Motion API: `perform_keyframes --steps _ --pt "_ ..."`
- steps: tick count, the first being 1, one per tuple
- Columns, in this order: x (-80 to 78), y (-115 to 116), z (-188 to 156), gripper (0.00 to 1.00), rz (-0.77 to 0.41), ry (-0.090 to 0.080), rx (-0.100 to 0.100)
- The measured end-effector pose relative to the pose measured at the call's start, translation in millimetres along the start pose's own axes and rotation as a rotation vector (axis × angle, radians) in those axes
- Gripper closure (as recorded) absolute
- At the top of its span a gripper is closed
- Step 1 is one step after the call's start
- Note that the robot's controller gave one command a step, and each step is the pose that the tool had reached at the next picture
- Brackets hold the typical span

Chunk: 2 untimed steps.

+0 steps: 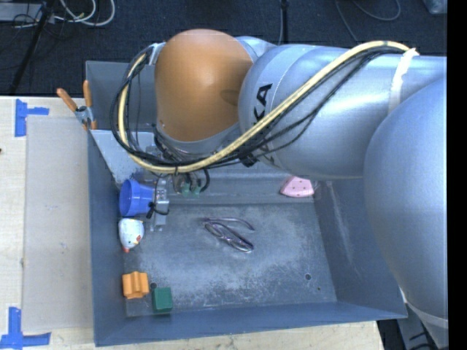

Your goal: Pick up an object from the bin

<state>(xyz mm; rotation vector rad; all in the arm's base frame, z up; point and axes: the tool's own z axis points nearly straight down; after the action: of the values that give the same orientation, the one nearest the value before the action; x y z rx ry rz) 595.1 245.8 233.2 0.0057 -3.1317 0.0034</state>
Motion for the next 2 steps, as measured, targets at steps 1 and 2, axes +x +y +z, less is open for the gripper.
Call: perform_keyframes --steps 1,2 --pt "-1.6 -1 -5 0.00 0.004 -0.008 -0.002" --pt "-10.0 -11 39 0.00 0.059 -0.010 -0.003"
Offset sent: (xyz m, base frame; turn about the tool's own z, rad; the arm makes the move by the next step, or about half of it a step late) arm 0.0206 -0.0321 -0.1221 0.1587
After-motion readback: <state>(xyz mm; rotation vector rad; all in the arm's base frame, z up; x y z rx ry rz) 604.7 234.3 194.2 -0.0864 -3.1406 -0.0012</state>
